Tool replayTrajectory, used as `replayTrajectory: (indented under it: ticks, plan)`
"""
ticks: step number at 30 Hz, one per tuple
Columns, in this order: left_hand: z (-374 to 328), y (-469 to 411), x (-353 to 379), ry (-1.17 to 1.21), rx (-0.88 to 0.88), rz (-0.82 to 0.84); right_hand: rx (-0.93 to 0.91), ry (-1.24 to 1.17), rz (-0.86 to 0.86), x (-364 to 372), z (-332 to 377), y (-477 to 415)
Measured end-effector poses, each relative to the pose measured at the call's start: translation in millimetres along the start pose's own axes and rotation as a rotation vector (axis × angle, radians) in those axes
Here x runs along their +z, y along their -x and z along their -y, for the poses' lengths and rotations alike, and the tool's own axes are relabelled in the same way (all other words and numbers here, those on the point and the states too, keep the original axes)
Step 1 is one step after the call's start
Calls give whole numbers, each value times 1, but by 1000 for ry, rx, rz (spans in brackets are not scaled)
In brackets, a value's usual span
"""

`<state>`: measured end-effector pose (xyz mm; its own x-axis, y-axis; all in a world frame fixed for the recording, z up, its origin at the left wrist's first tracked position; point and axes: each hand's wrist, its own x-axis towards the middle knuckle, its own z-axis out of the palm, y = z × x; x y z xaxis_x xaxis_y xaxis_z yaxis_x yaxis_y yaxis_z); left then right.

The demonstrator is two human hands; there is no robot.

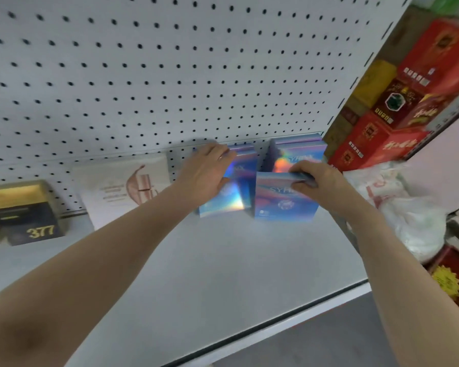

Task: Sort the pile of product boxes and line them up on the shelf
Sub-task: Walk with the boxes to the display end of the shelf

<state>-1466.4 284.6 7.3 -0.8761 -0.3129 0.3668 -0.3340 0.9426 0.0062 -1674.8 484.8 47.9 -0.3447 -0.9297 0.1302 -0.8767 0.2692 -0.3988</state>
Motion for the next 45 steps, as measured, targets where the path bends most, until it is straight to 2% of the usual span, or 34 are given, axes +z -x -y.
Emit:
replayTrajectory:
  ticks: [6, 8, 12, 21, 32, 38, 42, 45]
  plan:
    - [-19, -20, 18, -5, -77, -49, -28, 55, -25, -6, -67, -29]
    - [-18, -23, 23, -24, -102, -55, -43, 109, -119, -1, -79, -36]
    - [-15, -22, 31, -75, -79, -36, 123, 204, -337, 25, -80, -33]
    - [-16, -22, 34, -109, -80, -45, 128, 110, -359, 66, -61, -33]
    - [-16, -23, 26, -87, -100, -13, 207, 351, -254, 58, -51, -38]
    - [-14, -8, 7, -71, -89, -121, 108, 402, -258, 51, -30, -26]
    - [-7, 19, -9, -57, -82, -197, -80, 421, -329, 58, -7, -16]
    - [-4, 53, -24, -55, -112, -240, -184, 452, -310, 68, 19, -6]
